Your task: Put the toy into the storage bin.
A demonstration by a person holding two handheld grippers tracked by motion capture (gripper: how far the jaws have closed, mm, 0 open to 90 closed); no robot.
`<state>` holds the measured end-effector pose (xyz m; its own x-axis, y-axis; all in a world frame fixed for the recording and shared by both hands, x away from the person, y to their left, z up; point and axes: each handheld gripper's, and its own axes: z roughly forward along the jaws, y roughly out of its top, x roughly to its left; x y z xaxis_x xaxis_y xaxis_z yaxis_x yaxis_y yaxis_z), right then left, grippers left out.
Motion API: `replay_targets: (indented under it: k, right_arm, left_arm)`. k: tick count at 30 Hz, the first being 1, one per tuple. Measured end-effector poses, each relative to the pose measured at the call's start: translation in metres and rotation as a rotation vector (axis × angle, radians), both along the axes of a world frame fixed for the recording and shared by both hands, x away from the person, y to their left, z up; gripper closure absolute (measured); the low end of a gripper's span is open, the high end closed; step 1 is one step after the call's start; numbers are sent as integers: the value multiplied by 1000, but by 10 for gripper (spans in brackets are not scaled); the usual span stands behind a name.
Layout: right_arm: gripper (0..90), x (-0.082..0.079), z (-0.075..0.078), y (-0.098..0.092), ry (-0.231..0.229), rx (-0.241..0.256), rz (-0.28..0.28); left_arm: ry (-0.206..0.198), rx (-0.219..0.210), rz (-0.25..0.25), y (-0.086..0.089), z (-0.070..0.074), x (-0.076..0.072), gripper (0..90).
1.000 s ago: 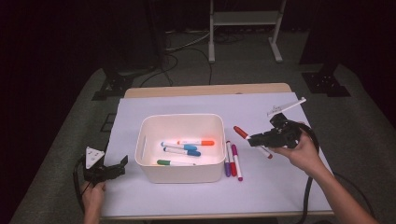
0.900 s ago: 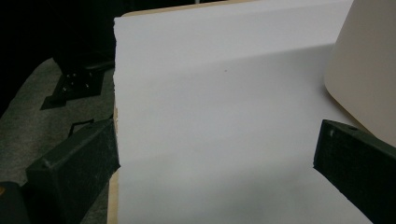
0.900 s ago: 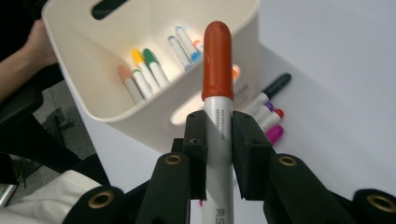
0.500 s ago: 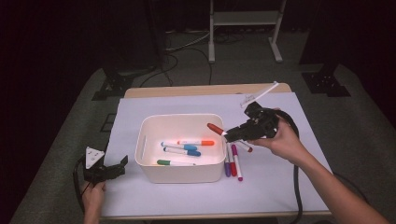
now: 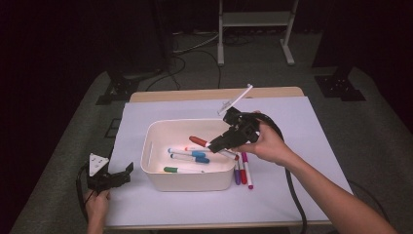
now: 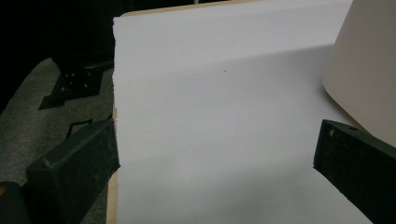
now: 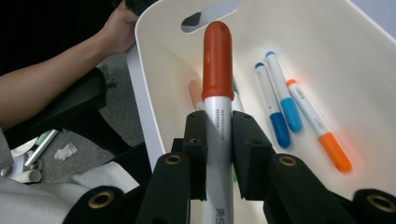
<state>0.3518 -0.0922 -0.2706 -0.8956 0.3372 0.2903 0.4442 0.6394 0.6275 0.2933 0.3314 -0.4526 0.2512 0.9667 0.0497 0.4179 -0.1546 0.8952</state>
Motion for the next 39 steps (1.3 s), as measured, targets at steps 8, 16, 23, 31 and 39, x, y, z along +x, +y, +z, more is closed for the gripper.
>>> replay_targets:
  k: [8, 16, 23, 31, 39]
  right_arm:
    - [758, 3, -6, 26, 25, -7, 61]
    - [758, 7, -17, 49, 36, -24, 114]
    - [757, 12, -27, 64, 47, -33, 140]
    - [757, 15, -40, 77, 59, -46, 164]
    - [757, 18, -54, 90, 73, -79, 187]
  left_arm:
    - [0, 0, -2, 0, 0, 0, 0]
    - [-2, -3, -2, 0, 0, 0, 0]
    - [-2, -3, -3, 0, 0, 0, 0]
    - [0, -4, -3, 0, 0, 0, 0]
    - [-2, -5, -3, 0, 0, 0, 0]
